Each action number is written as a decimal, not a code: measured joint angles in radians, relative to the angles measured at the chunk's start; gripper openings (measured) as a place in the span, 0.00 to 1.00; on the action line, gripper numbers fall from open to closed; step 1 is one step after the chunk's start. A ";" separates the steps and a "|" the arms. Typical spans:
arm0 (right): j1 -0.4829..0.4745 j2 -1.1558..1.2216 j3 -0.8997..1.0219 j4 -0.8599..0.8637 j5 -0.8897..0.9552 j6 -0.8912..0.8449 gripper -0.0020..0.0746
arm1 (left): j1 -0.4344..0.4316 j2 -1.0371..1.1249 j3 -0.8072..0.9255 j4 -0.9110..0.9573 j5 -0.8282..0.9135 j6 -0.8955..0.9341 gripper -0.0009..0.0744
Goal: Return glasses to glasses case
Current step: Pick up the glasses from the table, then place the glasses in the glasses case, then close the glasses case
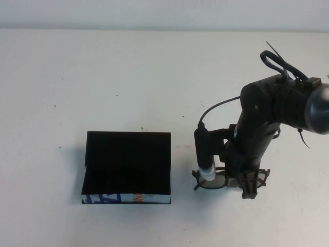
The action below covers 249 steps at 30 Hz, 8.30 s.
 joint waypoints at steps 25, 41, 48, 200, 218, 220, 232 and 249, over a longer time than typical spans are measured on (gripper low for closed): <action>0.327 0.136 -0.505 0.059 0.268 0.301 0.12 | 0.000 0.000 0.000 0.000 0.000 0.000 0.01; 0.341 0.311 -0.682 0.081 0.274 0.301 0.12 | 0.000 0.000 0.000 0.000 0.000 0.000 0.01; 0.341 0.313 -0.686 0.069 0.274 0.298 0.12 | 0.000 0.000 0.000 0.000 0.000 0.000 0.01; 0.097 0.477 -0.971 0.239 0.176 0.899 0.01 | -0.142 1.718 -0.512 -1.778 0.313 1.813 0.01; 0.138 0.452 -0.982 0.325 0.277 0.944 0.01 | -0.142 1.719 -0.512 -1.778 0.314 1.815 0.01; 0.158 0.424 -0.941 0.326 0.277 0.949 0.01 | -0.142 1.719 -0.512 -1.778 0.314 1.820 0.01; 0.223 0.313 -0.649 0.333 0.277 0.980 0.01 | -0.142 1.719 -0.512 -1.778 0.315 1.839 0.01; 0.225 0.290 -0.589 0.300 0.269 0.980 0.01 | -0.142 1.645 -0.512 -1.722 0.315 1.751 0.01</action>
